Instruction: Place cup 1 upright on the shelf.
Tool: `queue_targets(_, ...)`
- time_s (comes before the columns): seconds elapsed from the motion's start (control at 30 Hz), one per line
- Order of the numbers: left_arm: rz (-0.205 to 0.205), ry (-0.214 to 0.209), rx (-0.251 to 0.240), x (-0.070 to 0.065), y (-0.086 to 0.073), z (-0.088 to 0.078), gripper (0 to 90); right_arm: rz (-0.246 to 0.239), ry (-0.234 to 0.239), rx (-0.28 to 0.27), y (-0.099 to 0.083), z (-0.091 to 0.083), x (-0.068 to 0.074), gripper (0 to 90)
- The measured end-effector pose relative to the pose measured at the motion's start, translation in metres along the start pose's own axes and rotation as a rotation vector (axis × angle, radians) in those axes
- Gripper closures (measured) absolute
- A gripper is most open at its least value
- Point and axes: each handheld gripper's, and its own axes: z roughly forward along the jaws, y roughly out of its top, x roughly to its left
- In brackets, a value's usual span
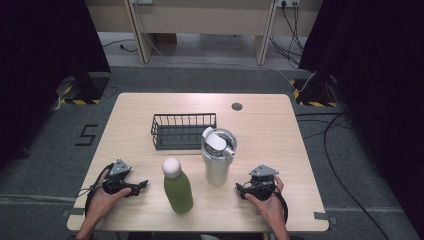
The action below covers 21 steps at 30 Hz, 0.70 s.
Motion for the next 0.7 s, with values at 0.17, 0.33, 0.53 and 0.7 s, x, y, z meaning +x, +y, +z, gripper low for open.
queue_targets(0.17, 0.0, 0.0, 0.0, 0.0, 0.0, 0.0, 9.3, -0.011, 0.019, -0.038, 0.001, -0.005, 0.003, 15.3)
queue_targets(0.33, 0.0, 0.0, 0.0, 0.0, 0.0, 0.0, 9.3, -0.007, 0.056, -0.098, 0.003, -0.009, 0.005, 15.3)
queue_targets(0.53, 0.002, 0.001, 0.0, 0.0, 0.0, 0.0, 9.3, -0.019, 0.08, -0.179, 0.007, -0.014, 0.009, 15.4)
queue_targets(0.7, 0.001, 0.001, 0.0, 0.0, 0.0, 0.0, 9.3, -0.05, 0.108, -0.25, 0.016, -0.02, 0.014, 15.1)
